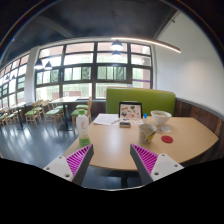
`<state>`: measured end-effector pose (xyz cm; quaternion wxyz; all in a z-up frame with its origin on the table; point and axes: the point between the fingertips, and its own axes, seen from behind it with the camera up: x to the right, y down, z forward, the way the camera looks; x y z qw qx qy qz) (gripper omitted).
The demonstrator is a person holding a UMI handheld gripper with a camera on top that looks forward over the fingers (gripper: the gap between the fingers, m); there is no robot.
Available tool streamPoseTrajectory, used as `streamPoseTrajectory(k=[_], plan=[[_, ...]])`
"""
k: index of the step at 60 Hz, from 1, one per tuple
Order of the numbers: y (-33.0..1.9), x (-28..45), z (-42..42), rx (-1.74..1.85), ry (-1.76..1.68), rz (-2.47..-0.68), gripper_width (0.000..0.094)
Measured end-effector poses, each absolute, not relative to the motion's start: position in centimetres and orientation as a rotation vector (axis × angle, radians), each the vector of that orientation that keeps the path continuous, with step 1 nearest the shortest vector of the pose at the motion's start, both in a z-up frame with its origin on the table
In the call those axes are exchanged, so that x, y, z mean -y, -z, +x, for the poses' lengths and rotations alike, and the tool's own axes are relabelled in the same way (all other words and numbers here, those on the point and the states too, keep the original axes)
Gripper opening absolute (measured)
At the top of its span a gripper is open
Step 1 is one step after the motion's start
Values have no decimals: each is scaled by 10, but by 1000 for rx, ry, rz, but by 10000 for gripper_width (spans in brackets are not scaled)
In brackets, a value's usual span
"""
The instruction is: Pour water
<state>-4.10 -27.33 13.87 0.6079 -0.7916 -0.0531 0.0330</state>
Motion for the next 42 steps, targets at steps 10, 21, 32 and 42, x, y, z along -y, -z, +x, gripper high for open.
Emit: streamPoseTrajectory(k=[10, 21, 32, 42], plan=[[-139, 270, -47, 134, -91, -1819, 833], [-133, 251, -72, 153, -137, -1791, 834], [-111, 217, -128, 183, -229, -1744, 826], [-98, 162, -174, 212, -205, -1679, 828]])
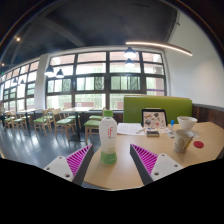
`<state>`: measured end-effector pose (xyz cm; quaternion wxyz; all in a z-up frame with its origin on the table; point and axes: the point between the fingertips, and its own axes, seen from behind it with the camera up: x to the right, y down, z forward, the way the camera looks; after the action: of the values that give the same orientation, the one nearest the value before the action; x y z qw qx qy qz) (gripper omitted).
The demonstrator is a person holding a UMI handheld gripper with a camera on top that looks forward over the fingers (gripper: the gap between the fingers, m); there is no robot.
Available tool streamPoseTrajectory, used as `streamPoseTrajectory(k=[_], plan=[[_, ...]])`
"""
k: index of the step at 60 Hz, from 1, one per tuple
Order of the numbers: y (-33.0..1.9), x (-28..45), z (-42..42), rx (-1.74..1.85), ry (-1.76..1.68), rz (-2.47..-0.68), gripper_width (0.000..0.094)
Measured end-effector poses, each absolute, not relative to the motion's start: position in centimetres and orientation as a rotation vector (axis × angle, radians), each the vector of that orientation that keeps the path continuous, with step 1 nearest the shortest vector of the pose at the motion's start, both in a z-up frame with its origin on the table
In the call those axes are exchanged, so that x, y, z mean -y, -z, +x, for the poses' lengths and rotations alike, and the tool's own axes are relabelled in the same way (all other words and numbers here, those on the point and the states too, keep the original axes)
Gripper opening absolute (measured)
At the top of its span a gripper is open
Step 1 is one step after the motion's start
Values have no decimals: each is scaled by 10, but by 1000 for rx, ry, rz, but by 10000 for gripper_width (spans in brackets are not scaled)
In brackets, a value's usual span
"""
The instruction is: Pour water
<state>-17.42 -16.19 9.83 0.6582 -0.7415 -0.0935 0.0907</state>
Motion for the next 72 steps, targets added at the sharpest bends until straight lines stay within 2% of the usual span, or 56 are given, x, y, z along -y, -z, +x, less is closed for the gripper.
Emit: streamPoseTrajectory(k=[13, 21, 24, 25, 27, 28, 31, 33, 36, 37, 41, 42, 54, 59, 64, 72], plan=[[-63, 96, -229, 206, -169, -1781, 820], [-52, 47, -218, 198, -53, -1808, 796], [-51, 47, -224, 188, -34, -1845, 734], [-51, 46, -224, 188, -36, -1854, 676], [-52, 40, -223, 175, -33, -1858, 444], [-50, 37, -222, 164, -41, -1865, 412], [-43, 30, -214, 118, -58, -1887, 402], [-44, 30, -215, 117, -77, -1887, 350], [-44, 22, -215, 140, -80, -1881, 347], [-43, 23, -216, 149, -82, -1873, 292], [-42, 25, -215, 133, -114, -1873, 274], [-42, 25, -215, 133, -122, -1871, 244], [-45, 14, -210, 121, -158, -1876, 243], [-51, 11, -208, 69, -285, -1875, 243], [-78, 7, -201, -76, -488, -1845, 242], [-133, -7, -149, -382, -895, -1673, 243]])
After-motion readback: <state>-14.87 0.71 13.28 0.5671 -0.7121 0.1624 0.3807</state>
